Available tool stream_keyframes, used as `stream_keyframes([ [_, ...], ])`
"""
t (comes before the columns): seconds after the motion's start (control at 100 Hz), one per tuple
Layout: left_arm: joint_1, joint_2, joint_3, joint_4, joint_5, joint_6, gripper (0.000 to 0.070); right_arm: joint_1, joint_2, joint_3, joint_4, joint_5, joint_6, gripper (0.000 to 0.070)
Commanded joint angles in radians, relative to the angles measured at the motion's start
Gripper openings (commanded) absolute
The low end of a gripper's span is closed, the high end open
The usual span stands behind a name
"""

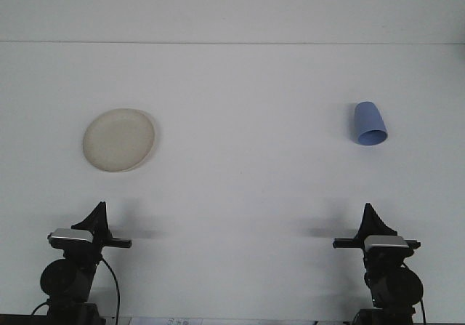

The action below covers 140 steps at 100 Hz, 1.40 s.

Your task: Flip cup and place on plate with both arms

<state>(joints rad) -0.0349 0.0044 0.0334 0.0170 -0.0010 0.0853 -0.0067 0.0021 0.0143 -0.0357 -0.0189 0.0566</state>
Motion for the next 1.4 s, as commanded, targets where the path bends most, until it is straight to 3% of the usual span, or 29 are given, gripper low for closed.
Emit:
stream_keyframes([
  [0.0, 0.001, -0.001, -0.019, 0.014, 0.0, 0.0, 0.0016, 0.0, -0.001, -0.002, 0.013, 0.0, 0.007, 0.0006],
  [0.91, 0.001, -0.001, -0.019, 0.014, 0.0, 0.0, 0.0016, 0.0, -0.001, -0.002, 0.016, -0.006, 0.01, 0.0006],
  [1.03, 0.001, -0.001, -0.019, 0.014, 0.0, 0.0, 0.0016, 0.001, -0.001, -0.002, 0.007, -0.051, 0.066, 0.0006],
  [1.16, 0.001, -0.001, -0.019, 0.014, 0.0, 0.0, 0.0016, 0.001, -0.001, -0.002, 0.008, -0.068, 0.18, 0.0006],
  [1.32, 0.001, -0.001, -0.019, 0.014, 0.0, 0.0, 0.0016, 0.0, -0.001, 0.009, 0.067, -0.056, 0.266, 0.0004],
  [1.39, 0.001, -0.001, -0.019, 0.014, 0.0, 0.0, 0.0016, 0.001, 0.001, 0.063, 0.056, -0.001, 0.315, 0.0003],
])
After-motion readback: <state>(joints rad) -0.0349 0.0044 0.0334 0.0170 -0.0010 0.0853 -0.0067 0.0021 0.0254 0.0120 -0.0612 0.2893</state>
